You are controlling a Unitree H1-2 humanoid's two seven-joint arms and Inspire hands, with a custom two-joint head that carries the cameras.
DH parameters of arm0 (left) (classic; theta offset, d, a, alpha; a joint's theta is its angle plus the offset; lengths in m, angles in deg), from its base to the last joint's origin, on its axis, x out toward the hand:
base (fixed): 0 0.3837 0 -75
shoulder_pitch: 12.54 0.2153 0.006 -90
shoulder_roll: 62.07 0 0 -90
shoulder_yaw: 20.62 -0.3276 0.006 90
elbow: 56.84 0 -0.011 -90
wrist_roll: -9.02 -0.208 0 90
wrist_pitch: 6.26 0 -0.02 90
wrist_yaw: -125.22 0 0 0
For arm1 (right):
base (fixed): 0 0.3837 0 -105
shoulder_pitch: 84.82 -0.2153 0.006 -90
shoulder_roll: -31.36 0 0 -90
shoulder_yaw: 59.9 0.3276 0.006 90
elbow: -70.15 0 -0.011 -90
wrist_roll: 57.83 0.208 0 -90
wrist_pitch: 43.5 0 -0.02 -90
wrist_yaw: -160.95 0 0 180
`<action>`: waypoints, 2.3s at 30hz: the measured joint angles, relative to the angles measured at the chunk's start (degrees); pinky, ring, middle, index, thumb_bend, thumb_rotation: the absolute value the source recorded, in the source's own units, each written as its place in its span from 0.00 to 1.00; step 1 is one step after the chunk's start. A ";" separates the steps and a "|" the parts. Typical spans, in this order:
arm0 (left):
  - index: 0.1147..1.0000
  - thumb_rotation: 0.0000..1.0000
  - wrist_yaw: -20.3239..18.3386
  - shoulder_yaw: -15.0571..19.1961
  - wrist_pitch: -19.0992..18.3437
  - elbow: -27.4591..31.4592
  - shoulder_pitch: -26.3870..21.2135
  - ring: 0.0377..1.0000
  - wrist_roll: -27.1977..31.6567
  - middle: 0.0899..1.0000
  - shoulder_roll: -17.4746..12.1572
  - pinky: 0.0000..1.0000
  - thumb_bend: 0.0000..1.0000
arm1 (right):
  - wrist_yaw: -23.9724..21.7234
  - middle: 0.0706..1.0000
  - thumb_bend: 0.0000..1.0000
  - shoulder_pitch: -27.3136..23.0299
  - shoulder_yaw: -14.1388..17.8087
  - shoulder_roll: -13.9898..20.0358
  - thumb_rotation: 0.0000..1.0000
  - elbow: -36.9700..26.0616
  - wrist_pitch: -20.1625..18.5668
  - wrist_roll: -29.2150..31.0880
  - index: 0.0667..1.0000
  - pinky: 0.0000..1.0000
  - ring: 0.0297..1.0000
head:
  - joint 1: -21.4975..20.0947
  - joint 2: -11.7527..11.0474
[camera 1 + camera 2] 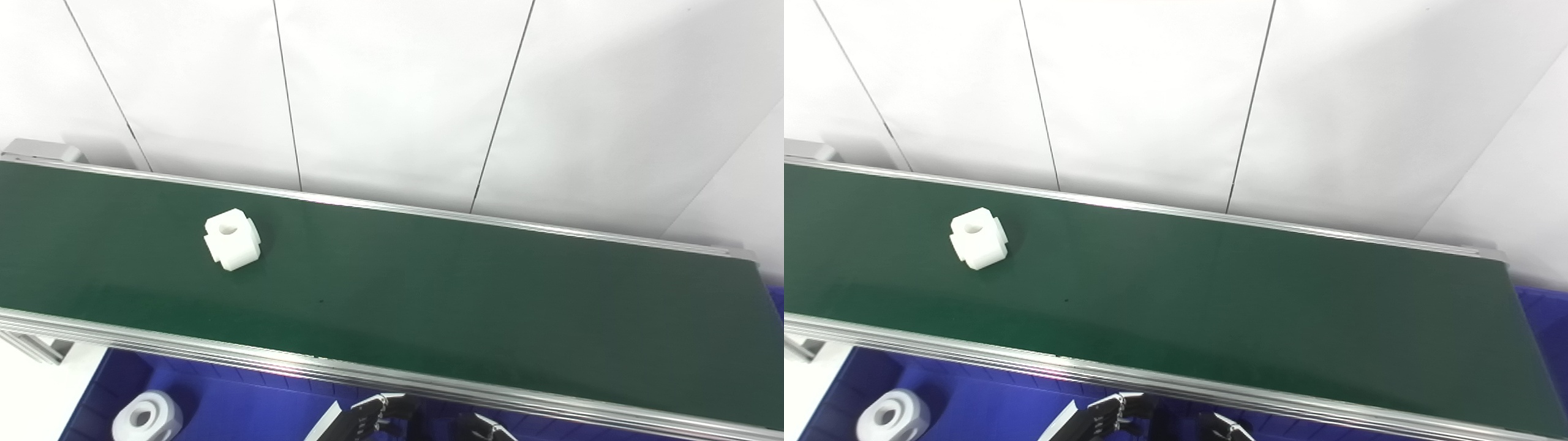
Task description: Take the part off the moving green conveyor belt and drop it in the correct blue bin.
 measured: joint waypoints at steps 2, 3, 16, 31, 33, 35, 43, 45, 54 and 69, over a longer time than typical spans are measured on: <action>0.71 0.97 0.29 -0.48 -0.06 0.95 0.32 0.77 -0.01 0.78 -0.07 0.69 0.81 | -0.03 0.83 0.90 0.11 0.07 0.02 0.99 -0.19 0.00 0.00 0.80 0.71 0.80 | 0.00 0.26; 0.71 0.96 0.33 -0.65 -0.08 2.12 0.75 0.76 0.03 0.77 -0.10 0.68 0.83 | -0.03 0.83 0.90 0.23 0.07 0.04 0.99 -0.55 0.00 -0.01 0.80 0.71 0.80 | 0.00 0.35; 0.68 0.96 1.64 -5.34 -0.20 17.35 2.59 0.76 0.14 0.76 -2.57 0.68 1.00 | 0.11 0.82 0.89 0.65 0.06 -0.06 0.99 -1.50 0.00 -0.26 0.80 0.69 0.79 | -0.44 0.97; 0.68 0.91 2.43 5.11 -0.24 28.03 -3.86 0.76 -0.55 0.74 -2.70 0.70 0.99 | 0.57 0.82 0.89 0.60 -0.02 -0.81 0.99 -1.64 0.00 -0.54 0.80 0.70 0.78 | -0.88 0.70; 0.69 0.91 3.47 6.47 -0.23 27.56 -5.62 0.76 -2.01 0.75 -2.73 0.70 0.98 | 0.78 0.82 0.90 0.60 -0.06 -0.88 0.99 -1.64 0.00 -0.63 0.80 0.70 0.78 | -0.79 0.70; 0.71 0.94 5.46 7.52 -0.23 26.91 -7.45 0.79 -3.81 0.77 -3.02 0.72 0.97 | 0.79 0.82 0.90 0.57 -0.10 -0.86 0.99 -1.63 0.00 -0.64 0.80 0.70 0.79 | -0.79 0.70; 0.78 0.93 9.63 11.73 -0.23 25.34 -12.47 0.86 -12.98 0.83 -6.68 0.87 0.93 | 1.34 0.82 0.89 0.56 -0.40 -0.84 0.99 -1.62 0.00 -0.88 0.80 0.70 0.78 | -0.79 0.44; 0.78 0.91 10.44 13.83 -0.22 24.55 -13.66 0.86 -16.47 0.83 -6.72 0.87 0.93 | 1.37 0.82 0.89 0.51 -0.57 -0.85 0.99 -1.62 0.00 -0.98 0.80 0.69 0.78 | -0.79 0.44; 0.77 0.82 10.52 20.37 -1.24 17.72 -20.96 0.85 -29.57 0.84 -8.41 0.85 0.92 | 1.39 0.82 0.90 0.21 -0.66 -0.89 0.99 -1.08 0.00 -0.97 0.80 0.70 0.79 | -0.79 0.18; 0.75 0.67 10.61 21.07 -12.54 9.29 -28.35 0.82 -47.99 0.83 -12.08 0.83 0.92 | 1.71 0.82 0.89 -0.54 -0.78 -1.60 0.98 0.12 0.00 -1.02 0.79 0.68 0.78 | -1.05 -0.18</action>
